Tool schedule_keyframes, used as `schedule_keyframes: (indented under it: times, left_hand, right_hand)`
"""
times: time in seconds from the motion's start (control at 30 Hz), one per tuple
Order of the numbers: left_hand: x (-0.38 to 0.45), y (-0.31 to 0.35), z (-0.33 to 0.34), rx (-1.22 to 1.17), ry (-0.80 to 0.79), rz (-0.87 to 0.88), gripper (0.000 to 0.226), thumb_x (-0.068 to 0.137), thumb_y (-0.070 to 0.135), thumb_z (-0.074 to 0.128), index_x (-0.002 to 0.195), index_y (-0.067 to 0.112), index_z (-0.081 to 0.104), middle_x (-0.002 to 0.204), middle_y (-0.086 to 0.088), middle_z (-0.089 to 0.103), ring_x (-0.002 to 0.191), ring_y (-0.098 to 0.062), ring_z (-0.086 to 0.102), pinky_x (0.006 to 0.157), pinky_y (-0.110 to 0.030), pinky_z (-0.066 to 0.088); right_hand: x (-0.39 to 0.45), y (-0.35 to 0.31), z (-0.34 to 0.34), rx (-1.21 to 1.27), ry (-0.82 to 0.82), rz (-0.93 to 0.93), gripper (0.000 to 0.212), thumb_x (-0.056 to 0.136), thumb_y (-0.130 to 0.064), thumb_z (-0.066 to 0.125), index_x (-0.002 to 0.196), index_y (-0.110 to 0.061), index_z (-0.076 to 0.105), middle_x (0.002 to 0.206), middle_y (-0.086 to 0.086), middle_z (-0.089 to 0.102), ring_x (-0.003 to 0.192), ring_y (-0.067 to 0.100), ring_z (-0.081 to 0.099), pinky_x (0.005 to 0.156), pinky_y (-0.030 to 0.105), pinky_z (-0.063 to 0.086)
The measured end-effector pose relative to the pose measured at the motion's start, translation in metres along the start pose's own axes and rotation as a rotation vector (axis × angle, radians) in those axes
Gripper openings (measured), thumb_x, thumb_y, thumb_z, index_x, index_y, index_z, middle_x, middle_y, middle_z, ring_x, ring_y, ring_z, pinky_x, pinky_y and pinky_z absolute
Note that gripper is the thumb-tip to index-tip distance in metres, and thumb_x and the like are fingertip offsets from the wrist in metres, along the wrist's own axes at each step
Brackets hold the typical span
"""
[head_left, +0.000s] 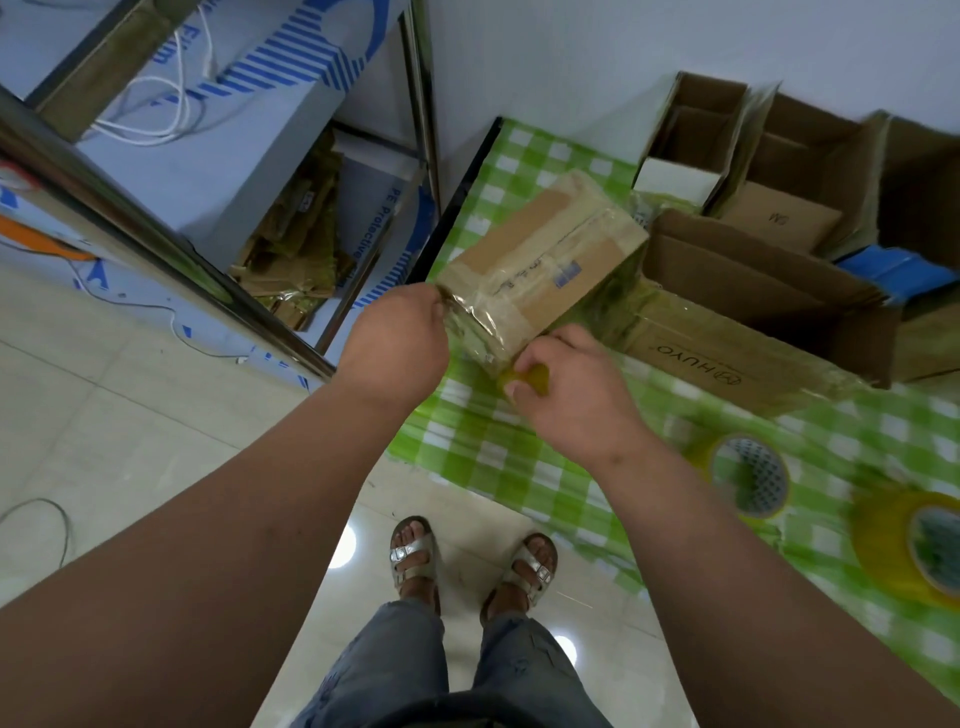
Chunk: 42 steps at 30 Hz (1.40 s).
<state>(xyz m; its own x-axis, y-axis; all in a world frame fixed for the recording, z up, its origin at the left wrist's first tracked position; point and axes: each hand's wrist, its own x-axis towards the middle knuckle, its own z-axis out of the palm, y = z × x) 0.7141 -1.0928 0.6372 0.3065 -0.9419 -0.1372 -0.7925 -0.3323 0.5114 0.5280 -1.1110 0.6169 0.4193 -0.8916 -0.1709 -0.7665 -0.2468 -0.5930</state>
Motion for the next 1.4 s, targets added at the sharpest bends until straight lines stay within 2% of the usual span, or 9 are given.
schedule_keyframes:
  times: [0.2,0.33,0.43,0.53,0.7,0.77,1.0,1.2,1.4]
  left_hand:
    - [0.011,0.008,0.005,-0.224,-0.168,-0.002,0.050,0.092,0.052,0.058,0.128,0.017,0.054,0.123,0.002,0.058,0.111,-0.016,0.055,0.080,-0.022,0.035]
    - [0.003,0.006,0.019,-0.316,-0.119,-0.088,0.090,0.070,0.041,0.086,0.140,0.019,0.033,0.141,-0.001,0.045,0.126,-0.019,0.049,0.092,-0.030,0.042]
    - [-0.004,0.006,0.025,-0.255,0.120,0.061,0.095,0.069,0.033,0.088,0.142,0.016,0.030,0.150,-0.009,0.026,0.136,-0.023,0.035,0.108,-0.035,0.038]
    - [-0.001,0.002,0.026,-0.063,0.033,0.255,0.083,0.084,0.039,0.073,0.151,0.031,0.026,0.163,0.002,0.005,0.148,-0.025,0.019,0.112,-0.044,0.036]
    - [0.013,0.001,0.020,0.001,-0.062,0.149,0.087,0.083,0.053,0.070,0.155,0.031,0.024,0.165,0.010,-0.002,0.149,-0.019,0.018,0.112,-0.042,0.035]
    - [0.017,0.000,0.018,0.011,-0.070,0.141,0.085,0.086,0.047,0.070,0.155,0.029,0.023,0.165,0.009,-0.003,0.149,-0.019,0.019,0.111,-0.040,0.034]
    - [0.015,0.003,0.018,0.039,-0.087,0.168,0.081,0.092,0.042,0.065,0.156,0.022,0.019,0.166,0.003,-0.006,0.150,-0.021,0.017,0.109,-0.040,0.034]
    - [0.019,0.004,0.015,0.078,-0.101,0.165,0.079,0.093,0.042,0.062,0.157,0.022,0.019,0.166,0.003,-0.006,0.149,-0.022,0.018,0.109,-0.041,0.036]
    - [0.016,0.004,0.020,-0.049,-0.061,0.156,0.081,0.093,0.036,0.065,0.157,0.022,0.017,0.166,0.002,-0.008,0.150,-0.015,0.011,0.109,-0.026,0.025]
  right_hand:
    - [0.004,-0.003,0.014,0.172,0.017,0.092,0.026,0.080,-0.024,0.077,0.105,-0.021,0.069,0.111,-0.007,0.041,0.100,0.009,0.046,0.089,0.013,0.035]
    - [0.000,0.000,0.018,0.278,0.013,0.145,0.030,0.077,-0.020,0.080,0.104,-0.023,0.068,0.111,-0.010,0.039,0.096,0.003,0.045,0.081,-0.003,0.030]
    - [-0.002,0.002,0.020,0.366,0.047,0.201,0.038,0.075,-0.024,0.082,0.104,-0.033,0.059,0.106,-0.018,0.039,0.092,0.000,0.049,0.086,0.016,0.043]
    - [-0.004,0.002,0.019,0.514,0.046,0.273,0.050,0.076,-0.026,0.082,0.113,-0.032,0.048,0.112,-0.013,0.048,0.099,0.003,0.056,0.084,0.025,0.050]
    - [-0.017,0.004,0.023,0.707,-0.008,0.396,0.032,0.092,-0.026,0.066,0.120,-0.020,0.052,0.096,0.002,0.065,0.087,0.018,0.064,0.076,0.034,0.052]
    - [-0.023,0.005,0.025,0.774,-0.052,0.360,0.003,0.097,-0.019,0.058,0.098,-0.017,0.060,0.085,0.001,0.060,0.081,0.017,0.057,0.075,0.034,0.044]
    - [-0.029,0.008,0.031,0.770,-0.137,0.312,0.022,0.101,-0.018,0.052,0.097,0.003,0.055,0.084,0.011,0.051,0.079,0.021,0.047,0.073,0.035,0.039]
    - [-0.035,0.011,0.036,0.655,-0.049,0.340,0.034,0.099,-0.034,0.054,0.070,-0.019,0.043,0.063,-0.007,0.041,0.056,0.006,0.037,0.057,0.028,0.033]
    - [-0.036,0.015,0.031,0.714,-0.185,0.309,0.015,0.099,-0.025,0.054,0.086,-0.018,0.055,0.079,-0.003,0.057,0.074,0.013,0.053,0.071,0.032,0.043]
